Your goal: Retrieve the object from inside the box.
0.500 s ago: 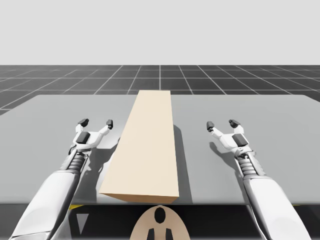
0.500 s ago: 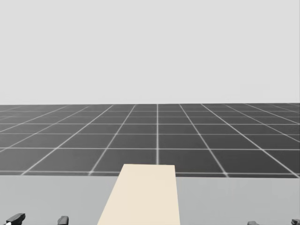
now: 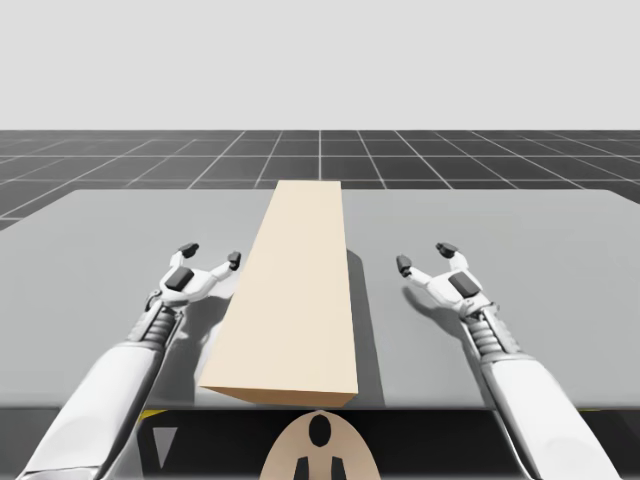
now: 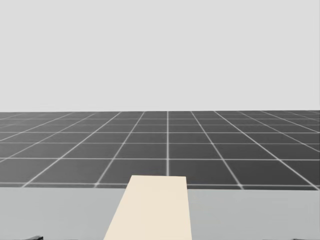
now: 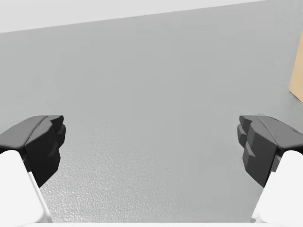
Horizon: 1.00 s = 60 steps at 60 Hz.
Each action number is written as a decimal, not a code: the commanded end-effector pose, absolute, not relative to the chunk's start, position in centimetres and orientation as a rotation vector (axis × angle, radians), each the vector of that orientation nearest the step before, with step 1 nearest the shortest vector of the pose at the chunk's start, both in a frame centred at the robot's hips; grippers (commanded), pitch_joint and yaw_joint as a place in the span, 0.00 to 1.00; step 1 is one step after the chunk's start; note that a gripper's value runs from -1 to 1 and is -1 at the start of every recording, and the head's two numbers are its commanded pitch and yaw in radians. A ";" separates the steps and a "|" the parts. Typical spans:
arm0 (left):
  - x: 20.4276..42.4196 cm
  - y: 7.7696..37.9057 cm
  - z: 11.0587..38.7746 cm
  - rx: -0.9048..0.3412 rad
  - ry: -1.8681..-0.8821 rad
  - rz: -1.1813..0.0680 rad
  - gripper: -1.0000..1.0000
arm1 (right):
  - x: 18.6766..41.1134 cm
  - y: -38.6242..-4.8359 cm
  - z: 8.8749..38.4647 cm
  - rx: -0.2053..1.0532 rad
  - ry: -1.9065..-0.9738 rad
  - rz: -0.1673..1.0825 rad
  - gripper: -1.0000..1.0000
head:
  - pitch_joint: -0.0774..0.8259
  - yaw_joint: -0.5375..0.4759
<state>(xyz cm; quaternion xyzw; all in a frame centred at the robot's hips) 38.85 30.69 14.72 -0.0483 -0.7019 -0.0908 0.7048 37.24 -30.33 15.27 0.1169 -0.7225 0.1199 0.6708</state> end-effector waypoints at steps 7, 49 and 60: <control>36.8 27.8 14.3 -0.258 -1.553 -0.496 0.00 | 35.9 -27.6 14.6 0.373 -1.617 0.530 0.00 | 0.10 0.56; 33.6 22.0 13.6 -0.451 -1.494 -0.799 0.00 | 32.9 -20.2 13.4 0.733 -1.584 0.871 0.00 | 0.10 0.55; 33.4 21.8 13.5 -0.451 -1.488 -0.814 0.00 | 33.9 -18.3 13.0 0.757 -1.609 0.920 0.00 | 0.10 0.54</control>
